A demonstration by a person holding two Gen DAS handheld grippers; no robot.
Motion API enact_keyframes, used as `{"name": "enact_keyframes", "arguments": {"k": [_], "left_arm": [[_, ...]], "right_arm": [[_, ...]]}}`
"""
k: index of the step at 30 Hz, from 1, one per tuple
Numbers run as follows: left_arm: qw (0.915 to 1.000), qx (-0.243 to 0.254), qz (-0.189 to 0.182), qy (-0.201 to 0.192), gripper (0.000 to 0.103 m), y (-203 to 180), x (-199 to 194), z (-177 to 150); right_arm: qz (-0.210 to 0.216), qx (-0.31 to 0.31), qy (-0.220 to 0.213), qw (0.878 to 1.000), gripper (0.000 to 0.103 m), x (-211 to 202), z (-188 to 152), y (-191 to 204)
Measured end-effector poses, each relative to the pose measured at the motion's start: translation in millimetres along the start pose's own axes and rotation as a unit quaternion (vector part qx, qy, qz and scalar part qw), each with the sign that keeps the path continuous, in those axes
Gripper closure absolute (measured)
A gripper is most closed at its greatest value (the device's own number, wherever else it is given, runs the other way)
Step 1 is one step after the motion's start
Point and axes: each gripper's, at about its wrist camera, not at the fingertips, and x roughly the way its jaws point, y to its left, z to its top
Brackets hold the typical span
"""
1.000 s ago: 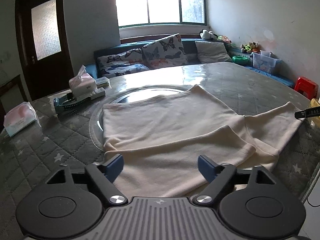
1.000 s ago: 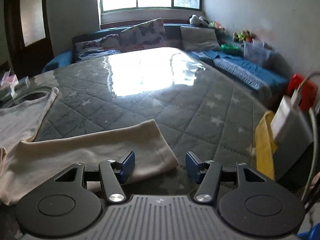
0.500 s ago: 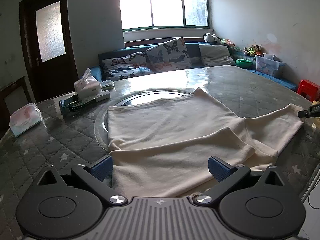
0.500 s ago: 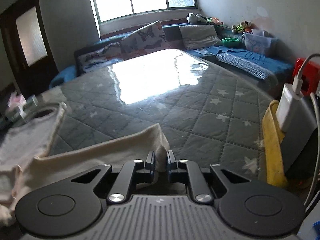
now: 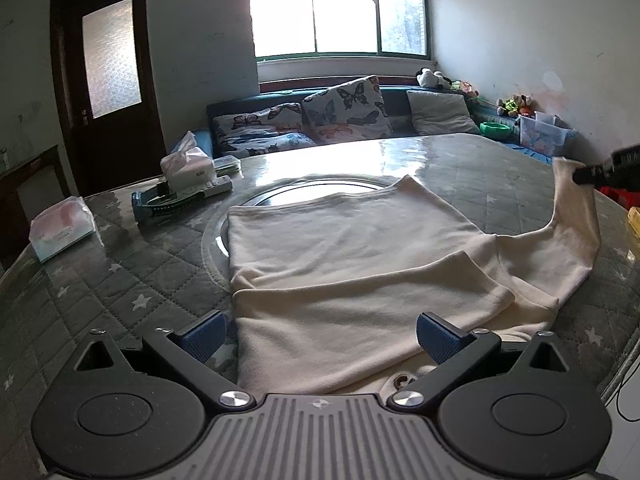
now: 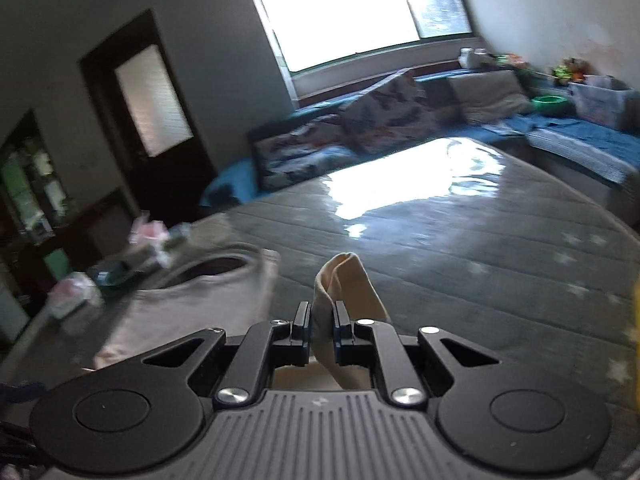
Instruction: Fold clothes
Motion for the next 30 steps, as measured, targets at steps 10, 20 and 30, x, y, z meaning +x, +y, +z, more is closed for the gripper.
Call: {"name": "enact_keyframes", "arguments": {"k": [10,20,30], "left_arm": [[0.9995,-0.025,0.017,-0.008,0.0,19,-13,-8],[0.9981,-0.051,0.034,-0.008,0.0,40,-22,-19],[0.9967,-0.069,0.041,-0.006,0.0,51,-28,-29]], "right_arm": [[0.09,-0.052,0.002,0.995,0.094,14,24,78],[0.157,-0.109,0.015,0.981,0.094,26,31,150],[0.192,-0.153,0.05,0.968,0.094,53,11,207]]}}
